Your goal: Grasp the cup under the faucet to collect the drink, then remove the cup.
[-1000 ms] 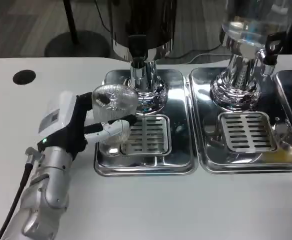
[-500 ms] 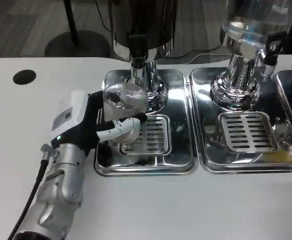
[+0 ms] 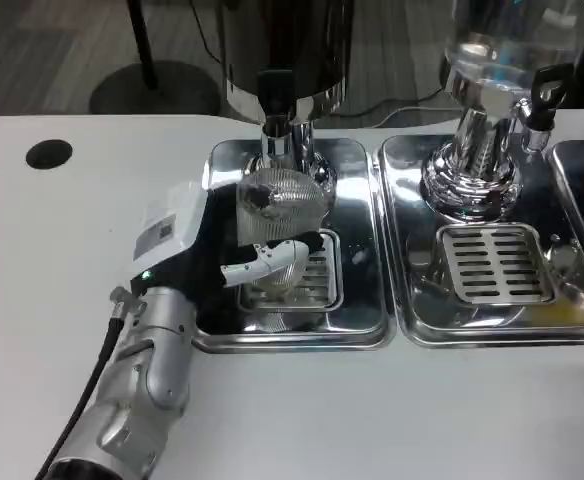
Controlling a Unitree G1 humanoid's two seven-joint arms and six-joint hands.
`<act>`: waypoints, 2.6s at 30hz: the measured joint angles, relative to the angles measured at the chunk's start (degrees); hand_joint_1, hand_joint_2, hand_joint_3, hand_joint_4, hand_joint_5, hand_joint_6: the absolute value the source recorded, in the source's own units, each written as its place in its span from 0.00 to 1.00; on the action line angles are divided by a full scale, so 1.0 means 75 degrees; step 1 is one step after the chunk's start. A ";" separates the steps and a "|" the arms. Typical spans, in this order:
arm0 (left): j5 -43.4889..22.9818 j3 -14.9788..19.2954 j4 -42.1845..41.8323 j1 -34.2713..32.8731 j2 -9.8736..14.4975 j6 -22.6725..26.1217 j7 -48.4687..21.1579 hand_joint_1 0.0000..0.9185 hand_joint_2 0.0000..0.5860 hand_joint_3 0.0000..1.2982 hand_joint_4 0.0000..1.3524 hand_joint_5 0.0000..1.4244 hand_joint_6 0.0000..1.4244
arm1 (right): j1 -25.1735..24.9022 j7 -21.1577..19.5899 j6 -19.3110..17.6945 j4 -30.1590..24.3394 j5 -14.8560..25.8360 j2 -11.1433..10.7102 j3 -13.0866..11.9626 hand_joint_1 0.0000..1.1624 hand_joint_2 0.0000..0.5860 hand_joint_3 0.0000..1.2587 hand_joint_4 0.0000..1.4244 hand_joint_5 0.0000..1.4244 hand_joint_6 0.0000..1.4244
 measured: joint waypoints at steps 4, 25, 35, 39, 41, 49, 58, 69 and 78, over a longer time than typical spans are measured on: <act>0.0000 -0.0022 0.0000 0.0000 -0.0013 -0.0002 0.0008 0.47 0.24 0.36 0.38 0.24 0.16 | 0.0002 -0.0007 -0.0015 0.0005 0.0023 0.0000 -0.0052 0.61 0.90 0.26 0.19 0.12 0.03; -0.0065 0.0024 -0.0065 0.0026 0.0077 -0.0002 0.0011 0.36 0.24 0.30 0.13 0.20 0.16 | 0.0004 -0.0039 -0.0139 0.0006 0.0027 0.0007 -0.0083 0.63 0.89 0.27 0.19 0.13 0.03; -0.0082 0.0044 -0.0108 0.0078 0.0085 -0.0002 0.0010 0.34 0.18 0.28 0.11 0.20 0.16 | 0.0003 -0.0154 -0.0233 0.0005 0.0027 0.0078 -0.0140 0.63 0.91 0.27 0.19 0.13 0.03; -0.0090 0.0059 -0.0171 0.0188 0.0094 -0.0007 0.0001 0.31 0.12 0.27 0.11 0.19 0.16 | 0.0002 -0.0242 -0.0383 0.0005 0.0027 0.0137 -0.0183 0.64 0.92 0.27 0.19 0.13 0.04; -0.0091 0.0065 -0.0185 0.0208 0.0107 -0.0007 -0.0005 0.29 0.09 0.27 0.10 0.18 0.15 | 0.0002 -0.0252 -0.0421 0.0005 0.0026 0.0149 -0.0186 0.64 0.92 0.27 0.19 0.13 0.04; -0.0145 0.0160 -0.0453 0.0239 0.0252 -0.0126 -0.0043 0.22 0.03 0.12 0.08 0.16 0.14 | 0.0002 -0.0277 -0.0567 0.0005 0.0026 0.0191 -0.0216 0.64 0.91 0.27 0.18 0.13 0.04; -0.0245 0.0191 -0.0602 0.0329 0.0305 -0.0156 -0.0167 0.21 0.02 0.10 0.07 0.16 0.14 | 0.0026 -0.0278 -0.0588 0.0005 0.0025 0.0231 -0.0224 0.64 0.91 0.27 0.18 0.13 0.04; -0.0291 0.0237 -0.0803 0.0438 0.0352 -0.0155 -0.0194 0.12 0.00 0.04 0.02 0.11 0.07 | 0.0057 -0.0278 -0.0644 0.0003 0.0024 0.0241 -0.0225 0.64 0.91 0.27 0.18 0.13 0.04; -0.0339 0.0302 -0.1467 0.0811 0.0590 -0.0132 -0.0618 0.10 0.00 0.00 0.00 0.08 0.02 | 0.0068 -0.0277 -0.0682 0.0002 0.0024 0.0247 -0.0229 0.64 0.91 0.27 0.18 0.14 0.04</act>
